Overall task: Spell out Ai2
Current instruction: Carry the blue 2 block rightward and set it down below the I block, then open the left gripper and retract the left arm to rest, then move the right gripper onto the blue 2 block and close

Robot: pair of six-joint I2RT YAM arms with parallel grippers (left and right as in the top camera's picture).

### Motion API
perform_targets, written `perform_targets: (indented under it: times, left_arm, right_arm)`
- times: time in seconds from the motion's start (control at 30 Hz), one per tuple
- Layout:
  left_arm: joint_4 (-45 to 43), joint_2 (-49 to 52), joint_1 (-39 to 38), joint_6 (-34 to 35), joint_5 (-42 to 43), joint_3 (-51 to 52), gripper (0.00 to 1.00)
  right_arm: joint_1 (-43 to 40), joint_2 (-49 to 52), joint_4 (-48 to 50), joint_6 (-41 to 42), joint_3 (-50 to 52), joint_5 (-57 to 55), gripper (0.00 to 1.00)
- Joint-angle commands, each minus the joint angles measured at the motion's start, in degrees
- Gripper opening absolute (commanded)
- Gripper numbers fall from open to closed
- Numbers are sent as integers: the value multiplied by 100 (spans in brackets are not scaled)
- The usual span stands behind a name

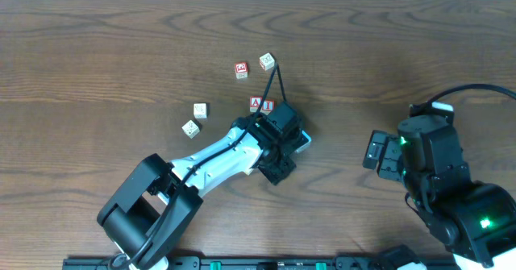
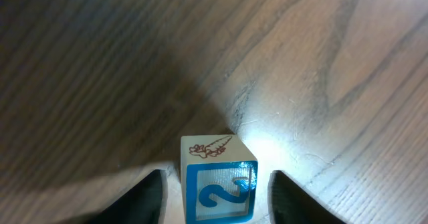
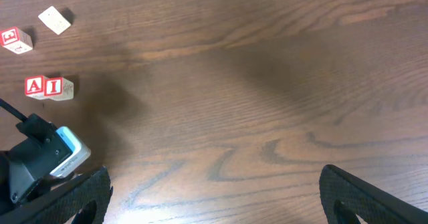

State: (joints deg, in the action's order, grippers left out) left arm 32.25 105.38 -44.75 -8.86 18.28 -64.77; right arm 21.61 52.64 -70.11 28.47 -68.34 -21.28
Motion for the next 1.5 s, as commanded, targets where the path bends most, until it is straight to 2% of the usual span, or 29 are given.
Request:
perform_targets:
  times: [0.0, 0.2, 0.37, 0.43, 0.6, 0.67, 0.73, 0.83, 0.93, 1.07, 1.17, 1.33, 1.4, 1.47]
  left_arm:
    - [212, -48, 9, 111, -68, -448, 64]
    - [1349, -61, 9, 221, -850, -1491, 72]
    - [2509, -188, 11, 225, -1375, -2240, 75]
    - [2697, -444, 15, 295, -1687, -2328, 75]
    - [3036, -1657, 22, 378, -2457, -2326, 77]
    - [3248, -2225, 22, 424, -2817, -2326, 81]
    - [3473, -2699, 22, 531, -3158, -2326, 96]
    - [4000, -3499, 22, 798, -3554, -2326, 96]
    - [4452, -4081, 22, 1320, -3565, -2326, 95]
    - [4878, -4966, 20, 2041, -3738, -2328, 95]
    - [5051, -5654, 20, 2474, -3945, -2328, 96]
    - [5130, -6408, 20, 2610, -3904, -2328, 95]
    - [5158, -6537, 20, 2608, -3901, -2328, 95]
    - [5193, -6577, 20, 2610, -3901, -2328, 95]
  right_arm:
    - [-22, -13, -22, -24, -24, -103, 99]
    - [-22, -13, -20, -24, -24, -103, 99]
    - [-22, -15, -20, -26, -24, -105, 99]
    - [-22, -15, -20, -28, -24, -107, 99]
    - [-22, -15, -20, -28, -24, -105, 99]
    - [-22, -15, -20, -52, -24, -103, 99]
    - [-22, -15, -22, -136, -26, -98, 99]
    - [-20, -109, -133, -138, -120, 42, 99]
    - [-20, -304, -280, -297, -332, 223, 99]
    - [-20, -588, -501, -1137, -564, 1115, 99]
    - [-20, -669, -835, -2011, -688, 2350, 99]
    - [-20, -662, -1408, -3528, -748, 4610, 99]
    - [-20, -662, -1661, -4054, -748, 5204, 99]
    - [-13, -658, -1956, -4334, -748, 5348, 99]
